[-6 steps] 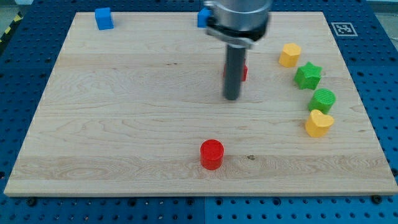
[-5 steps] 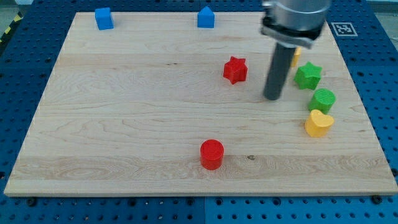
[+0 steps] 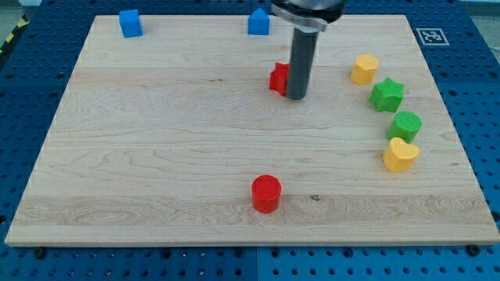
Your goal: Move red star towards top center
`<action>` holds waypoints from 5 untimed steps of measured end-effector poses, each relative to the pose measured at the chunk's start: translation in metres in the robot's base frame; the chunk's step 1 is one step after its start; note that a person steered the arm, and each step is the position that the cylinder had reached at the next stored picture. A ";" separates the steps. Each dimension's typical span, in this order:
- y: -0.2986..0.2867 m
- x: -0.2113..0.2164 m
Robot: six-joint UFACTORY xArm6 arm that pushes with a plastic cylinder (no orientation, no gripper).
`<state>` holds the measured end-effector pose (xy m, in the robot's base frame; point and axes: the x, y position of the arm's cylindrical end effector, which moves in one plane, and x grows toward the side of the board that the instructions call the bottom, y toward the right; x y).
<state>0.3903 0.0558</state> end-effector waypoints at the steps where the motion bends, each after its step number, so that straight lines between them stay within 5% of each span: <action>1: -0.030 -0.009; 5: -0.057 -0.017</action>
